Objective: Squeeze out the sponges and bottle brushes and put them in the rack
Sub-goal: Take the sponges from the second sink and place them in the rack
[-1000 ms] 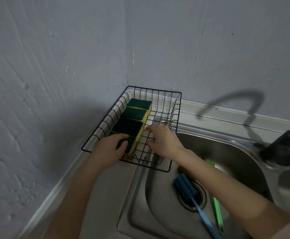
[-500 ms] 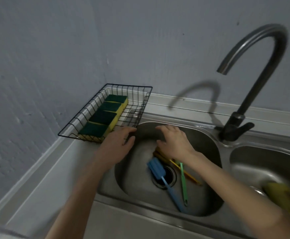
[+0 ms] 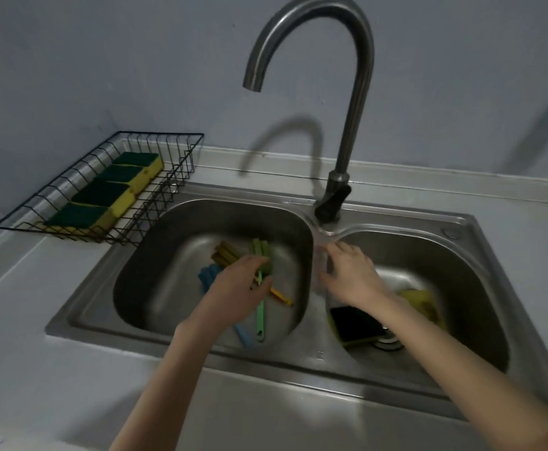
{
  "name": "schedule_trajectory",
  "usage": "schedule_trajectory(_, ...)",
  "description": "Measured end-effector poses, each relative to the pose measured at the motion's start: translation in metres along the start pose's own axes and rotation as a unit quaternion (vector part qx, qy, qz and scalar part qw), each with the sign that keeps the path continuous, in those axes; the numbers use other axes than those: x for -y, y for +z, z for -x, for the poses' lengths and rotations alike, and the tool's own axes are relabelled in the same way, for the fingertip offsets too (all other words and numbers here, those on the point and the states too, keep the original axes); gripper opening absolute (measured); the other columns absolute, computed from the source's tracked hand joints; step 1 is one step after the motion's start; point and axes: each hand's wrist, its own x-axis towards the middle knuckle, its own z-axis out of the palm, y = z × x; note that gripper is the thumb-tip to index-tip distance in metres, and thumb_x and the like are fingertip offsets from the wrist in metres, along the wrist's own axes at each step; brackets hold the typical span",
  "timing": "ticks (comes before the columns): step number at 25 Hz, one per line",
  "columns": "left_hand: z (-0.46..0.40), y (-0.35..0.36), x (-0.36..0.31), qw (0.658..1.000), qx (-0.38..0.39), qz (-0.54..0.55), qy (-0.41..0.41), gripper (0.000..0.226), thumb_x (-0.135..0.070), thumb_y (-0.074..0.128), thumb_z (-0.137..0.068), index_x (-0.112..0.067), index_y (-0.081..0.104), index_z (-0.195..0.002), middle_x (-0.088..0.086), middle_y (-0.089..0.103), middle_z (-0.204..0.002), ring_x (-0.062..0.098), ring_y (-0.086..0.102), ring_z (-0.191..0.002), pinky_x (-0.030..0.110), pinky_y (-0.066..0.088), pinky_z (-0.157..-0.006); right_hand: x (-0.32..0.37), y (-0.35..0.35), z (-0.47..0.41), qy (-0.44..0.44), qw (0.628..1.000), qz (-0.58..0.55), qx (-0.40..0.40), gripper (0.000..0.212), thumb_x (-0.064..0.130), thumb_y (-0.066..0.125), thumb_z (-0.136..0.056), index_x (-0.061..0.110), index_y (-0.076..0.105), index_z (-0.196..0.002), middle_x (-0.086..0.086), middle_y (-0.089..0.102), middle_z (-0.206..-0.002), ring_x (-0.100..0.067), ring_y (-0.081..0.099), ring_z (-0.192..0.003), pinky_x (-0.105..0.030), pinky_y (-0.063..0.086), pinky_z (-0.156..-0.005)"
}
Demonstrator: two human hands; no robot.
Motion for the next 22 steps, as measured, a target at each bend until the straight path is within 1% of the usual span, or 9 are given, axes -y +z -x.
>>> schedule_trajectory(2, -0.006, 0.021, -0.018, 1.0, 0.017, 0.006, 0.003, 0.043, -0.023, 0.049, -0.089, -0.011, 0.041, -0.13, 0.01, 0.048, -0.136, 0.023, 0.049, -0.12, 0.027, 0.035, -0.098, -0.03, -0.002, 0.008, 0.023, 1.0, 0.003, 0.007, 0.052, 0.026, 0.049, -0.088, 0.022, 0.034, -0.138, -0.007, 0.041, -0.143, -0.029, 0.032, -0.134, -0.039, 0.028, -0.109)
schedule_trajectory(6, -0.025, 0.048, -0.055, 0.998, 0.062, 0.01, 0.03, 0.042, -0.022, 0.045, -0.091, -0.012, 0.039, -0.131, 0.01, 0.046, -0.138, 0.024, 0.047, -0.122, 0.031, 0.036, -0.102, -0.085, -0.007, 0.014, 0.076, 0.997, 0.003, 0.02, 0.053, 0.027, 0.048, -0.089, 0.021, 0.032, -0.139, -0.011, 0.041, -0.142, -0.031, 0.034, -0.132, -0.039, 0.03, -0.108)
schedule_trajectory(9, -0.048, 0.073, -0.076, 0.996, 0.081, -0.001, 0.046, 0.042, -0.023, 0.046, -0.09, -0.014, 0.04, -0.131, 0.009, 0.046, -0.138, 0.023, 0.044, -0.125, 0.032, 0.034, -0.105, -0.124, -0.006, 0.012, 0.127, 0.991, 0.002, 0.049, 0.054, 0.03, 0.049, -0.088, 0.021, 0.032, -0.138, -0.014, 0.039, -0.142, -0.033, 0.034, -0.132, -0.042, 0.032, -0.107)
schedule_trajectory(10, -0.055, 0.082, -0.08, 0.994, 0.101, -0.016, 0.049, 0.043, -0.024, 0.046, -0.09, -0.013, 0.039, -0.131, 0.01, 0.045, -0.139, 0.024, 0.043, -0.126, 0.034, 0.034, -0.106, -0.135, -0.003, 0.011, 0.143, 0.988, 0.001, 0.062, 0.055, 0.031, 0.05, -0.088, 0.021, 0.031, -0.138, -0.015, 0.038, -0.142, -0.034, 0.033, -0.132, -0.044, 0.031, -0.108)
schedule_trajectory(14, -0.083, 0.132, -0.089, 0.967, 0.24, -0.075, 0.037, 0.05, -0.026, 0.048, -0.089, -0.009, 0.033, -0.134, 0.014, 0.04, -0.141, 0.028, 0.039, -0.129, 0.036, 0.032, -0.107, -0.174, 0.012, 0.006, 0.216, 0.97, -0.007, 0.114, 0.06, 0.033, 0.05, -0.087, 0.019, 0.026, -0.14, -0.02, 0.031, -0.143, -0.038, 0.029, -0.132, -0.046, 0.029, -0.108)
schedule_trajectory(17, -0.093, 0.166, -0.081, 0.946, 0.31, -0.096, 0.021, 0.059, -0.027, 0.054, -0.085, -0.01, 0.029, -0.135, 0.016, 0.039, -0.141, 0.031, 0.04, -0.127, 0.041, 0.037, -0.105, -0.192, 0.032, 0.005, 0.274, 0.948, 0.017, 0.161, 0.062, 0.036, 0.05, -0.087, 0.014, 0.022, -0.138, -0.025, 0.023, -0.143, -0.043, 0.027, -0.13, -0.048, 0.027, -0.109)
schedule_trajectory(18, -0.095, 0.175, -0.077, 0.936, 0.335, -0.11, 0.013, 0.064, -0.028, 0.055, -0.084, -0.01, 0.025, -0.137, 0.017, 0.037, -0.143, 0.033, 0.038, -0.129, 0.042, 0.036, -0.106, -0.196, 0.037, 0.004, 0.29, 0.942, 0.016, 0.171, 0.061, 0.035, 0.049, -0.088, 0.014, 0.021, -0.138, -0.025, 0.021, -0.142, -0.044, 0.027, -0.129, -0.049, 0.027, -0.108)
schedule_trajectory(20, -0.096, 0.19, -0.07, 0.917, 0.372, -0.146, -0.008, 0.071, -0.033, 0.055, -0.084, -0.01, 0.017, -0.14, 0.017, 0.027, -0.148, 0.036, 0.029, -0.133, 0.046, 0.029, -0.111, -0.201, 0.046, 0.003, 0.306, 0.936, 0.005, 0.174, 0.062, 0.034, 0.049, -0.088, 0.016, 0.017, -0.139, -0.024, 0.021, -0.14, -0.044, 0.03, -0.127, -0.05, 0.03, -0.106)
schedule_trajectory(22, -0.098, 0.2, -0.066, 0.913, 0.374, -0.162, -0.024, 0.073, -0.038, 0.053, -0.085, -0.009, 0.016, -0.14, 0.017, 0.02, -0.151, 0.037, 0.022, -0.136, 0.048, 0.022, -0.114, -0.203, 0.05, 0.0, 0.312, 0.935, -0.001, 0.166, 0.065, 0.035, 0.051, -0.087, 0.016, 0.016, -0.138, -0.024, 0.022, -0.139, -0.043, 0.032, -0.126, -0.05, 0.032, -0.104)
